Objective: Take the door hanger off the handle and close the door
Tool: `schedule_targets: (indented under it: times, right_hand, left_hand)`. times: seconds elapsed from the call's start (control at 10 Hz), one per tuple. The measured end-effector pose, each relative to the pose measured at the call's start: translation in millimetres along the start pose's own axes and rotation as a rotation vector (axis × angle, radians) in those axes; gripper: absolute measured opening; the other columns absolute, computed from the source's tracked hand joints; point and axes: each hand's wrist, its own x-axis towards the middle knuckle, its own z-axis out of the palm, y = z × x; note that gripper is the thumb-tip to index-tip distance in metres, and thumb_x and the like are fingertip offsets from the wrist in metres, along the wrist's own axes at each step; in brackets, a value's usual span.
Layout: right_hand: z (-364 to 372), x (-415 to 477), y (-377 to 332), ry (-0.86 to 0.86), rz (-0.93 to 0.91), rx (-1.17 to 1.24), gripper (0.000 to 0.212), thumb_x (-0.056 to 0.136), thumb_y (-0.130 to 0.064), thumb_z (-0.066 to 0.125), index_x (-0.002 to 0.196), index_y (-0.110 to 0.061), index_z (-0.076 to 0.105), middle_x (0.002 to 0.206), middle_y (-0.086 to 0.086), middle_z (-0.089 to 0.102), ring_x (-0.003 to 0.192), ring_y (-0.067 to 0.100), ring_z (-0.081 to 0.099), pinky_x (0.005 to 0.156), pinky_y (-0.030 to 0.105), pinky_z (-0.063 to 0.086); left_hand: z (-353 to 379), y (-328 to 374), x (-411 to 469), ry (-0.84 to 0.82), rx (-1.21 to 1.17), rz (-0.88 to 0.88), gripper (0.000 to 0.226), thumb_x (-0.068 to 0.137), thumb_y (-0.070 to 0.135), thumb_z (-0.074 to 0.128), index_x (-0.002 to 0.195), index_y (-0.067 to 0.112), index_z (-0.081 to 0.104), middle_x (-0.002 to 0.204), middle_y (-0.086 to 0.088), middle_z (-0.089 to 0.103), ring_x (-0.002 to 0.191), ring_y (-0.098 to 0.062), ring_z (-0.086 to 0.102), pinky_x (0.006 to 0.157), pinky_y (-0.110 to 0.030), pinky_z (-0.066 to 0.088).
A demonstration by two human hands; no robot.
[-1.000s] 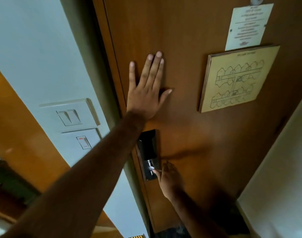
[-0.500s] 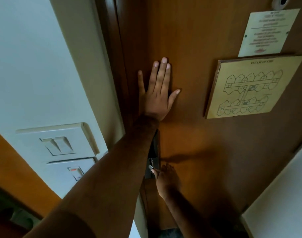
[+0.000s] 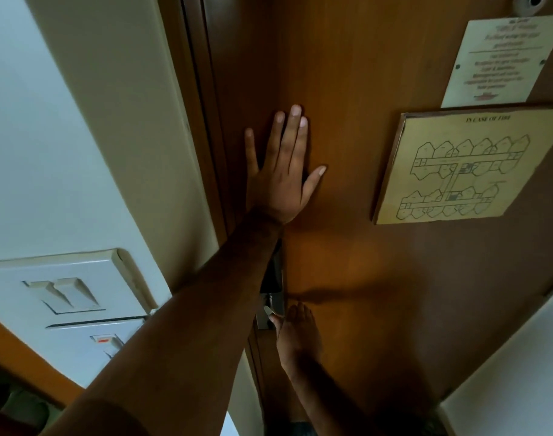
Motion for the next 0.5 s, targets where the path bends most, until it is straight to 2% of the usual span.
schedule_targets:
  times: [0.3, 0.4, 0.5]
  right_hand:
    - [-2, 0, 1, 0.039, -0.093, -0.140, 0.081, 0.107, -0.058, 0.036, 0.163, -0.003, 0.018, 0.171, 0.019, 0.022, 0.160, 0.031, 0.019, 0.132, 0.040, 0.016]
    - [-12, 0, 6, 0.064, -0.193, -0.221, 0.077, 0.110, -0.050, 0.039, 0.162, 0.001, 0.014, 0.171, 0.025, 0.016, 0.160, 0.036, 0.013, 0.131, 0.043, 0.010]
    - [-35, -5, 15, 0.060, -0.239, -0.292, 0.078, 0.111, -0.052, 0.031, 0.162, 0.002, 0.009, 0.171, 0.026, 0.007, 0.160, 0.038, 0.007, 0.130, 0.045, 0.005]
  left_hand:
    - [-3, 2, 1, -0.024, 0.012, -0.014, 0.083, 0.102, 0.066, 0.040, 0.163, 0.011, 0.028, 0.170, -0.007, 0.030, 0.158, -0.026, 0.025, 0.128, -0.062, 0.006]
    - [-3, 3, 0, -0.039, 0.028, -0.011, 0.083, 0.103, 0.066, 0.039, 0.164, 0.011, 0.026, 0.171, -0.007, 0.028, 0.159, -0.026, 0.024, 0.128, -0.063, 0.007]
    - [-5, 0, 0, -0.004, 0.029, -0.032, 0.085, 0.103, 0.066, 0.039, 0.166, 0.012, 0.021, 0.172, -0.006, 0.024, 0.160, -0.026, 0.023, 0.128, -0.061, 0.002]
